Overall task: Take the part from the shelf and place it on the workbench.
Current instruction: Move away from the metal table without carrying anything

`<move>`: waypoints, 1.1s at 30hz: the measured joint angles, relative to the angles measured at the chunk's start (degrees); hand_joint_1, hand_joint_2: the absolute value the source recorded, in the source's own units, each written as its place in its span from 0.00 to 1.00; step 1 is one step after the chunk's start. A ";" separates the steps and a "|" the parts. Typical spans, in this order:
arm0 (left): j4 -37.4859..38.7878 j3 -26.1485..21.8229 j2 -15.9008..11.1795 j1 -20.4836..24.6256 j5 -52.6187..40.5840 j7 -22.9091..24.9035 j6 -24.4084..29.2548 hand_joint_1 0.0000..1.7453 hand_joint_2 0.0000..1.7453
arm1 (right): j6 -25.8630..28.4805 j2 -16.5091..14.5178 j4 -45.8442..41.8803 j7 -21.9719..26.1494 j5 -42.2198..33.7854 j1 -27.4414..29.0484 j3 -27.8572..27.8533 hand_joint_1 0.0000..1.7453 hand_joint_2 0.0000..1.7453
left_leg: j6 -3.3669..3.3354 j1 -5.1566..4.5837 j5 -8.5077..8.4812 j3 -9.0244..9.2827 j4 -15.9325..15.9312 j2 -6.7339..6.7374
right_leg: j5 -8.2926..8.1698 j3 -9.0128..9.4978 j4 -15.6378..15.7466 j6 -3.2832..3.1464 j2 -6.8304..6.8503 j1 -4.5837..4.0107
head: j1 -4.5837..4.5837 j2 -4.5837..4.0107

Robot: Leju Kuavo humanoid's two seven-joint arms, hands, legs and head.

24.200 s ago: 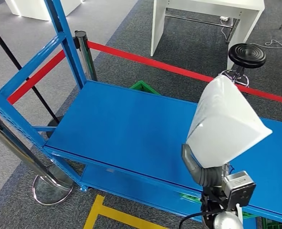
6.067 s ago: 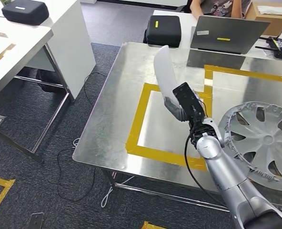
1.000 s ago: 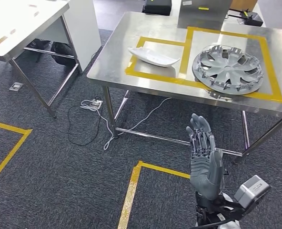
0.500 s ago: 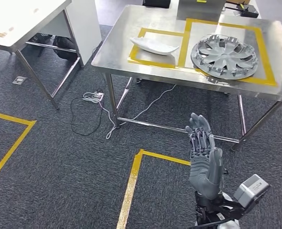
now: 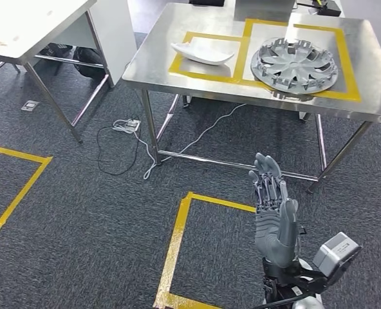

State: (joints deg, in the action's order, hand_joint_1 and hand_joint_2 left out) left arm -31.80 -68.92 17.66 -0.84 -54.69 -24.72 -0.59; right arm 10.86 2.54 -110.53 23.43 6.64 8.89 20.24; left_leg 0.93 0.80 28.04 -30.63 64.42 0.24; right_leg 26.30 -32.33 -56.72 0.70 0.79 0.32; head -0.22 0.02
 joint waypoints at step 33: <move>-0.10 -1.01 -0.50 0.26 -0.57 -0.15 -0.35 0.00 0.00 | 0.63 0.01 0.28 -0.40 0.21 -0.89 1.13 0.00 0.00 | -2.24 -0.67 1.07 1.92 -7.66 -0.03 | -0.94 -1.82 -0.60 1.25 0.02 -0.24 | -0.15 -0.02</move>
State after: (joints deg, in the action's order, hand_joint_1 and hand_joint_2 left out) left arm -31.90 -69.92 17.16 -0.58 -55.26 -24.87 -0.94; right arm 11.50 2.54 -110.25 23.03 6.85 8.00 21.37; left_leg -1.31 0.13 29.11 -28.71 56.76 0.21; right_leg 25.36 -34.15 -57.32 1.94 0.81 0.08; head -0.37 0.00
